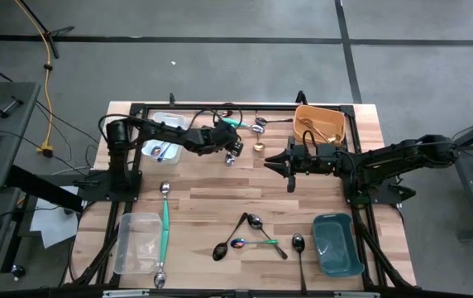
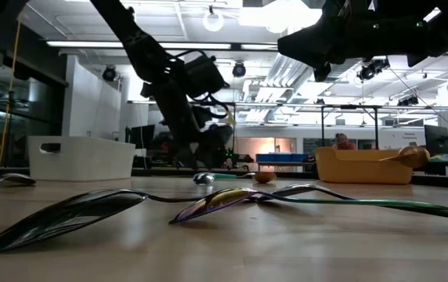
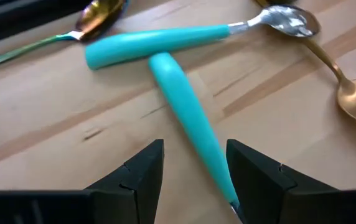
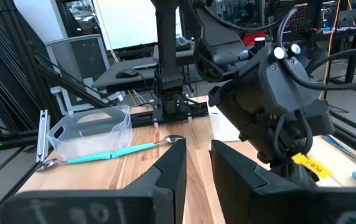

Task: Sort silverware by color (type)
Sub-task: Put the green spoon into the blue bin

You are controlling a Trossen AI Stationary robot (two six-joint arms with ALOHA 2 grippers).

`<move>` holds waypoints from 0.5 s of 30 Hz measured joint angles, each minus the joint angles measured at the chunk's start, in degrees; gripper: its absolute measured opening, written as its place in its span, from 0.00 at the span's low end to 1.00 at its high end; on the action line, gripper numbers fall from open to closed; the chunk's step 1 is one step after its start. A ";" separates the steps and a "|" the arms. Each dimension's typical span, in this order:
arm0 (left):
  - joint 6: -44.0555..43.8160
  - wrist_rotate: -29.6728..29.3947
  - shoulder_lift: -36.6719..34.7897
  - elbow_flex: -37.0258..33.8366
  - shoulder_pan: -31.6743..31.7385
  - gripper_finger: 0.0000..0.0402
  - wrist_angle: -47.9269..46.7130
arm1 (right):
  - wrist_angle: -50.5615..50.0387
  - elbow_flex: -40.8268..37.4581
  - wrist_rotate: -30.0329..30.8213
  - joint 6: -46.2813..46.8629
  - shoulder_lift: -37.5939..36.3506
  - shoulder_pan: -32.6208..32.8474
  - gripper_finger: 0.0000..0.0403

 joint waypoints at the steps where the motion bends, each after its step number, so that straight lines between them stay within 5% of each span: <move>1: 0.00 0.16 0.16 0.00 -0.04 0.42 0.40 | 0.02 0.00 0.00 0.04 0.01 0.00 0.17; 15: -1.86 1.09 0.15 0.02 0.55 0.42 2.66 | 0.07 0.00 0.00 0.09 0.01 0.00 0.17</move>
